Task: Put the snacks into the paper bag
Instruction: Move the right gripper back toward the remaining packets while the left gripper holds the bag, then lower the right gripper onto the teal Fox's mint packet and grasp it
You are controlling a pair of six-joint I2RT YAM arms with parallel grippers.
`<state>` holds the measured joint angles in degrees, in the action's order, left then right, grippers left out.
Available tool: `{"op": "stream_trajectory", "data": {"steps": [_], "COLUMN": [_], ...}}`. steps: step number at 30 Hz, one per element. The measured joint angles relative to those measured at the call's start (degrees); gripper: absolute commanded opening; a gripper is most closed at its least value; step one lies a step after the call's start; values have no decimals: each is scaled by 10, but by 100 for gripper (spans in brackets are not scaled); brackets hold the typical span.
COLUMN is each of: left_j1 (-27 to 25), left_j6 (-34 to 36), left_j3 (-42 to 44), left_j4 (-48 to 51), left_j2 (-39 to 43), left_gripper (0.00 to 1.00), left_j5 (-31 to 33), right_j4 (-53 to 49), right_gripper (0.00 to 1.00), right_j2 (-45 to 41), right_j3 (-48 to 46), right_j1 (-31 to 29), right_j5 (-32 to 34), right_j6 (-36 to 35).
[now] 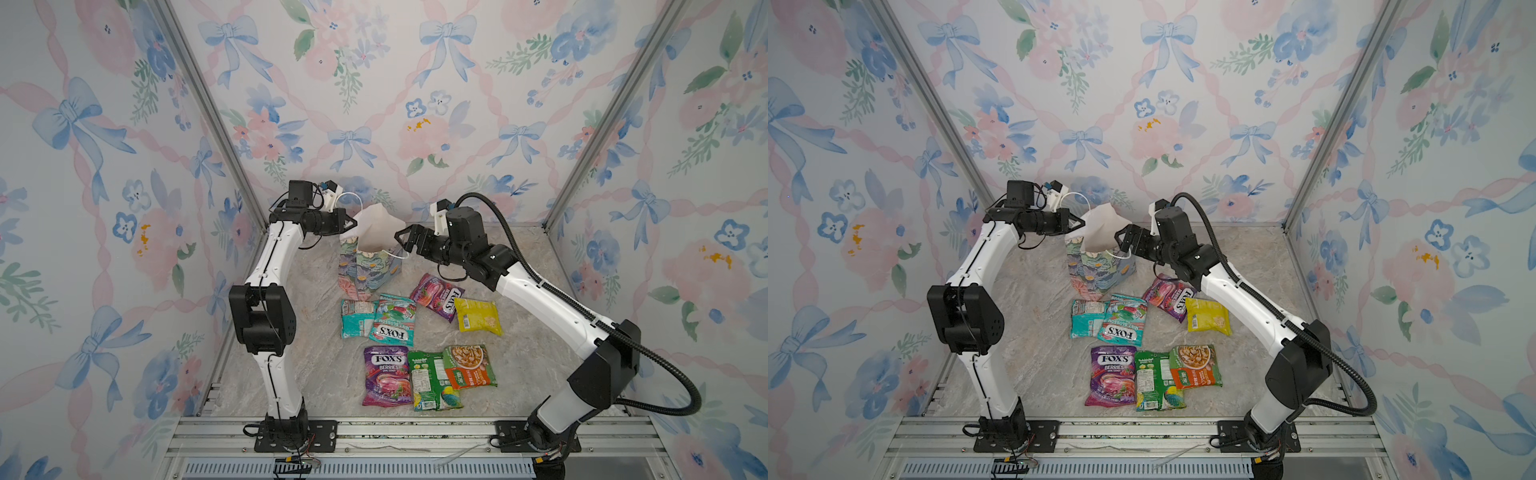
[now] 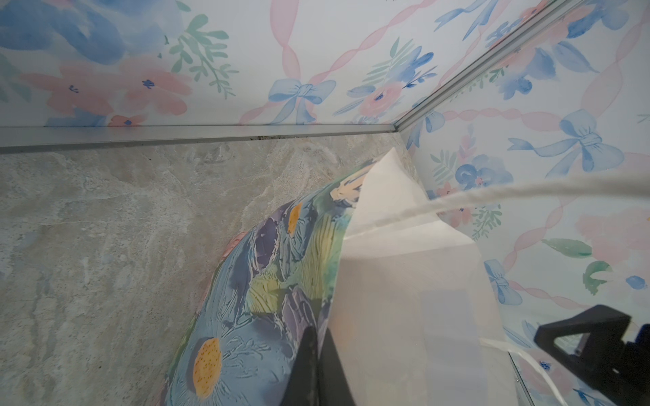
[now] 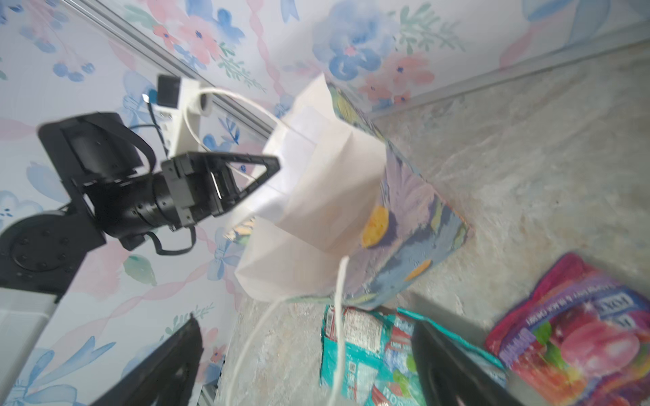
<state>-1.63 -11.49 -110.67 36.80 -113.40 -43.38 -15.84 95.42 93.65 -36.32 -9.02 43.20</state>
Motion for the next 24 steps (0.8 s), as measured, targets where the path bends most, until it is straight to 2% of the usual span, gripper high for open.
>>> {"op": "stream_trajectory", "data": {"steps": [6, 12, 14, 19, 24], "left_j1": [0, 0, 0, 1, 1], "left_j6": [10, 20, 21, 23, 23], "left_j3": [8, 16, 16, 18, 18], "left_j4": [-3, -2, -2, -2, -2], "left_j2": [4, 19, 20, 20, 20], "left_gripper": [0, 0, 0, 0, 0], "left_j5": [0, 9, 11, 18, 20], "right_j4": [2, -1, 3, -6, 0], "right_gripper": [97, 95, 93, 89, 85], "right_j2": [56, 55, 26, -106, -195], "right_j3": [95, 97, 58, -109, -267], "right_j1": [12, 38, 51, 81, 72], "right_j5": [-5, -9, -10, -9, -14], "right_j6": [-12, -19, -18, -6, 30]}}
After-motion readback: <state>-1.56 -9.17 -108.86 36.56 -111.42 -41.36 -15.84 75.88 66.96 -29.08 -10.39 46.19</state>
